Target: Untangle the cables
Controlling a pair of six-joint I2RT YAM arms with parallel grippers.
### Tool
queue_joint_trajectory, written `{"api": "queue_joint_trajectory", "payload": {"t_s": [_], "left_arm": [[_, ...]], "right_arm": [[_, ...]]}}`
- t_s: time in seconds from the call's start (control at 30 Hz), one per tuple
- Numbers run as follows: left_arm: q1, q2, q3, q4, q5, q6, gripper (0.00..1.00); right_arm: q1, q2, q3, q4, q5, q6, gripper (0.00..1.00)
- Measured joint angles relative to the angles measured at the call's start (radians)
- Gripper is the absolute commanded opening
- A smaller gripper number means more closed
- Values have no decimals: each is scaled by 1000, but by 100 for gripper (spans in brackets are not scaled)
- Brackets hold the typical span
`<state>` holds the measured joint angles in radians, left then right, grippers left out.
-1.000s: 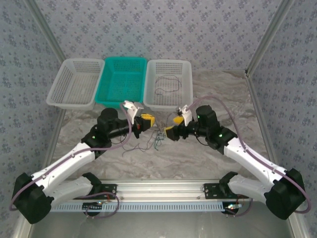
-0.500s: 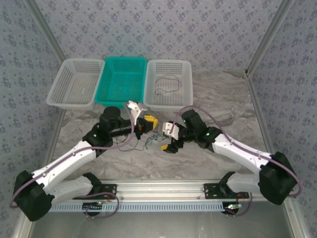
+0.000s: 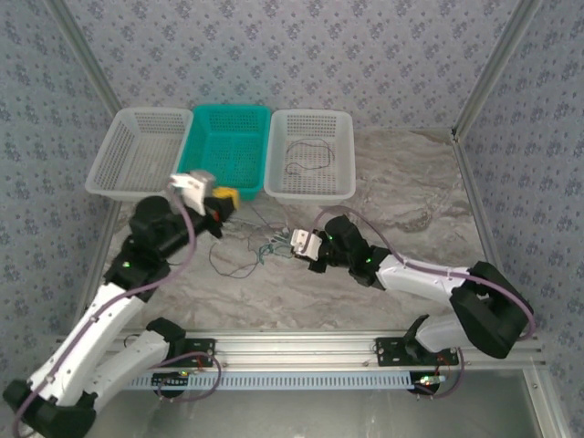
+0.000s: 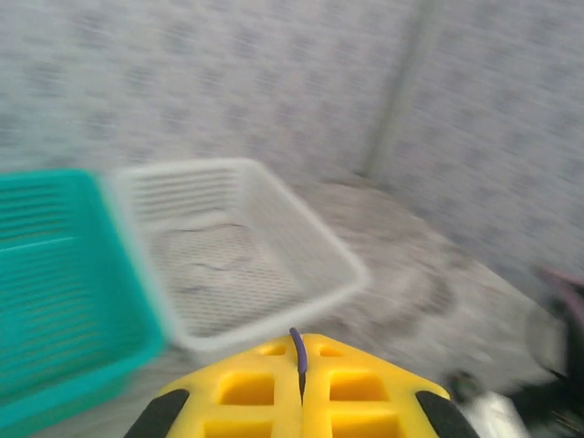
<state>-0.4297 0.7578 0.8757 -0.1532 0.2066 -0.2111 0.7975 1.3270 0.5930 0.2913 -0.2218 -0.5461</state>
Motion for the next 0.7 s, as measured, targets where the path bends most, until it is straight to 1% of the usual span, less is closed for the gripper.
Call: {"api": "queue_joint_trajectory", "payload": {"t_s": [0.1,0.13,0.2,0.33,0.4,0.57,0.7], "left_arm": [[201,-5,65,-103,-2,-30,0],[270,-4,75,-130,10,-45,0],[381,-4,80,-173,38,-68,0],[586,9,81,-257,168,-107,0],[657,26,92,-293,232,-116,0],[695,91,156,-371,324,-102,0],[718,125,217,-418,349,-62,0]], "right_arm": [[0,-62,-9,24,8,0,0],[0,-87,-9,25,11,0,0],[0,-136,-16,28,18,0,0],[-15,-246,-60,39,13,0,0],[-39,-293,-82,42,3,0,0],[-133,-383,-124,50,-25,18,0],[-209,-424,-140,64,-47,94,0]]}}
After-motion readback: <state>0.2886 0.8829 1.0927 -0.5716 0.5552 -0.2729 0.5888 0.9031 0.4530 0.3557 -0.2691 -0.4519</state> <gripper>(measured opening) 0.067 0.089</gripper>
